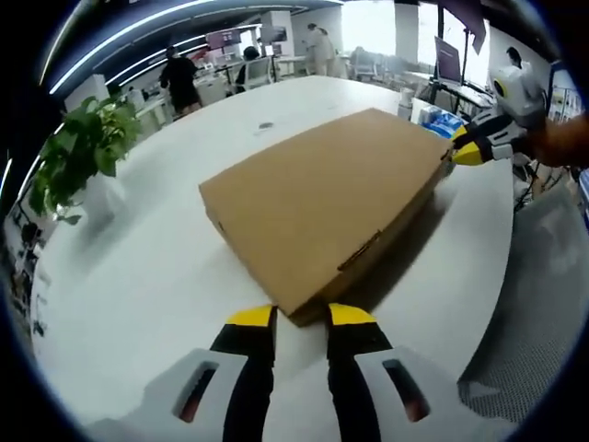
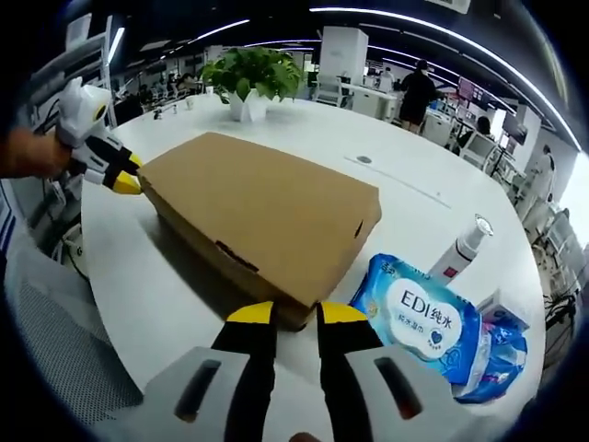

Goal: Operate the shoe box by opening the lid, removing the specified soft item, and placing it in the target area until the item is outside and the box remains undamaged.

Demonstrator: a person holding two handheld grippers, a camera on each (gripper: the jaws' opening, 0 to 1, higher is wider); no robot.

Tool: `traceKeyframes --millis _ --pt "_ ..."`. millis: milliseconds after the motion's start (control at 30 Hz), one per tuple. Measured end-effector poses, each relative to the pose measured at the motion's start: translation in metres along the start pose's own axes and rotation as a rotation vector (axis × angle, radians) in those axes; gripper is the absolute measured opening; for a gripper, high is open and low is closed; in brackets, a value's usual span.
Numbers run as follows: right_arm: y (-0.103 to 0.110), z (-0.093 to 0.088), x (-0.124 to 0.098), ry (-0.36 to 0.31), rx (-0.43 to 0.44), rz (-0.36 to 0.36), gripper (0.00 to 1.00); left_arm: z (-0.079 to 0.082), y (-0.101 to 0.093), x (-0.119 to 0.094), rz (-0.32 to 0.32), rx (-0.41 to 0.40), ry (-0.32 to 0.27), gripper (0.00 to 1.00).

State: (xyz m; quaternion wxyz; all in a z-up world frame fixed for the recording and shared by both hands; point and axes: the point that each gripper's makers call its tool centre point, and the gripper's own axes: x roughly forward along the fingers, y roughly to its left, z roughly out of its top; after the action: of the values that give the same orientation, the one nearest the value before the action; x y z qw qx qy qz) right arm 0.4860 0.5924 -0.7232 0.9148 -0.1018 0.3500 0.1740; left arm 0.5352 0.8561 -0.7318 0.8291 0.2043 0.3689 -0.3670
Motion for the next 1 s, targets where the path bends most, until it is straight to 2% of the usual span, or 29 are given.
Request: traceKeyframes --millis 333,533,800,1000 --pt "-0.001 -0.002 -0.003 -0.005 0.006 -0.004 0.13 -0.001 -0.002 -0.001 -0.002 -0.021 -0.005 0.2" --pt "-0.002 -0.004 -0.011 -0.009 0.018 -0.017 0.14 0.0 -0.003 -0.01 0.0 -0.042 -0.012 0.22" --pt "-0.001 -0.007 -0.032 -0.023 0.035 -0.04 0.17 0.022 -0.006 -0.035 0.014 -0.043 -0.079 0.26" --pt "-0.005 -0.005 -0.059 -0.05 0.068 -0.077 0.26 0.03 -0.018 -0.045 0.002 -0.043 -0.11 0.33"
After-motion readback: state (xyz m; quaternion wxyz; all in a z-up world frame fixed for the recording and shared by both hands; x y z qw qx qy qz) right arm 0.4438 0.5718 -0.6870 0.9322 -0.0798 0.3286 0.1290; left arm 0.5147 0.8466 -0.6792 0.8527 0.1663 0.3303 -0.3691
